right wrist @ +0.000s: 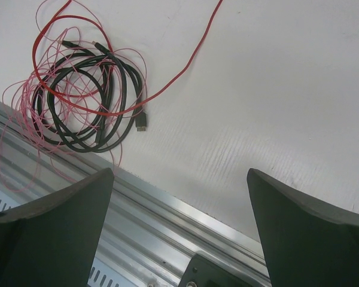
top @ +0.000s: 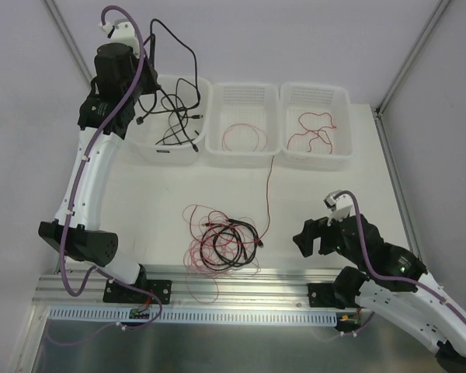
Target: Untangle the cables
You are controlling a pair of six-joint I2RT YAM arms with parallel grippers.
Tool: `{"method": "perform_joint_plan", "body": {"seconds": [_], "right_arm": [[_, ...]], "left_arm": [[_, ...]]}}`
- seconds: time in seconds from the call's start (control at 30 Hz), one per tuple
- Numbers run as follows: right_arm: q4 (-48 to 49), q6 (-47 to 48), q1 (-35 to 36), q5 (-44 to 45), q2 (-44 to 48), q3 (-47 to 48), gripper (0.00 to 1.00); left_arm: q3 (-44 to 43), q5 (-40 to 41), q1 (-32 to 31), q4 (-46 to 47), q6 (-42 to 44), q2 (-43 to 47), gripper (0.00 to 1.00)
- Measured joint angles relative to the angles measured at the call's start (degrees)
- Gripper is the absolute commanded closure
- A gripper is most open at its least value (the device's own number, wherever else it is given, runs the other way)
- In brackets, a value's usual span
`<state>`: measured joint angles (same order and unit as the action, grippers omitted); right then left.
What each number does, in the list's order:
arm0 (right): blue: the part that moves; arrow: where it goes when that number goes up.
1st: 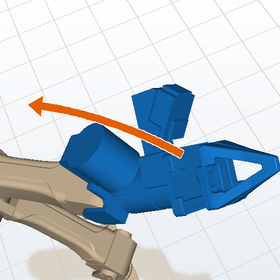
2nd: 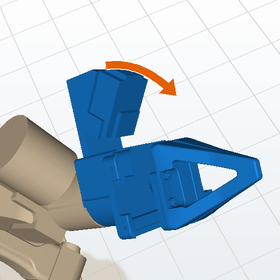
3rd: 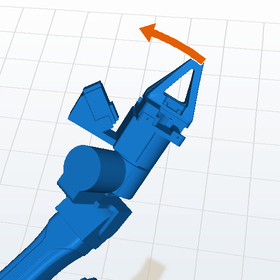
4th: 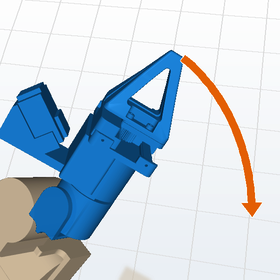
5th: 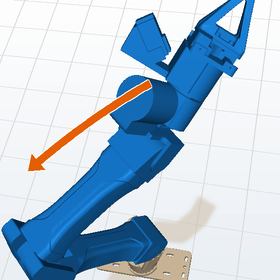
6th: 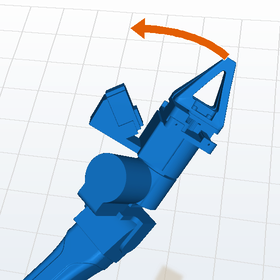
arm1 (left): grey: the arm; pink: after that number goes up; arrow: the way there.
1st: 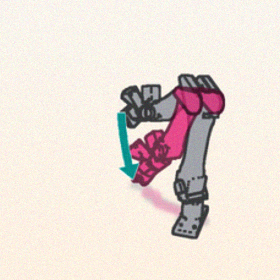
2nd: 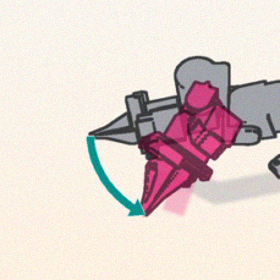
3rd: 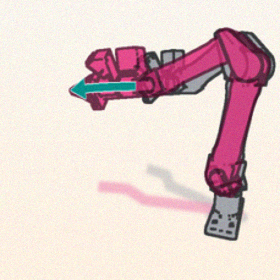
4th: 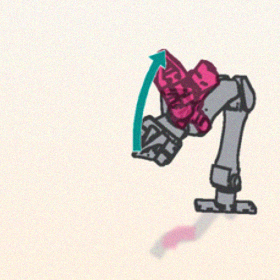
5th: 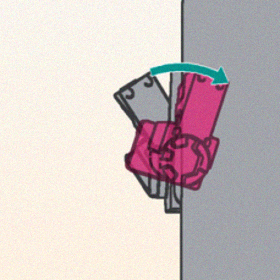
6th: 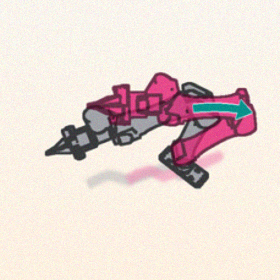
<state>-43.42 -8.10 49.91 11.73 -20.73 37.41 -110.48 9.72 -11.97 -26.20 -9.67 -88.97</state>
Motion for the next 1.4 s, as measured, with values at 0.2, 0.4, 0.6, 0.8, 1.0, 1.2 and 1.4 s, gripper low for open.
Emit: {"method": "perform_joint_plan", "body": {"seconds": [0.2,0.4,0.6,0.8,1.0,1.2,1.4], "right_arm": [[0.00,0.02,0.00,0.07,-1.40,0.00,0.00],[-0.02,0.04,0.00,0.09,-2.16,0.00,0.00],[-0.02,0.17,0.00,0.09,-2.69,0.00,0.00],[0.04,0.22,0.00,0.07,-3.30,0.00,0.00],[0.26,0.22,0.00,0.02,-3.76,0.00,0.00],[0.63,0.20,0.00,-0.07,-4.04,0.00,0.01],[0.66,0.17,0.00,-0.07,-4.02,0.00,0.00]], "left_arm": [[-0.17,-5.81,0.20,-0.48,-2.91,0.48,1.00],[-0.37,-13.77,3.06,-0.79,-8.85,0.50,1.00],[0.39,-18.45,3.39,-1.81,-13.14,1.99,1.00],[10.69,-19.69,3.43,-1.18,-13.92,8.76,1.00],[19.30,-21.33,3.43,-1.05,-13.92,11.45,1.00],[19.74,-21.35,3.41,-2.01,-13.44,11.56,1.00],[9.20,-16.17,3.54,-3.26,-10.97,11.30,1.00]]}}
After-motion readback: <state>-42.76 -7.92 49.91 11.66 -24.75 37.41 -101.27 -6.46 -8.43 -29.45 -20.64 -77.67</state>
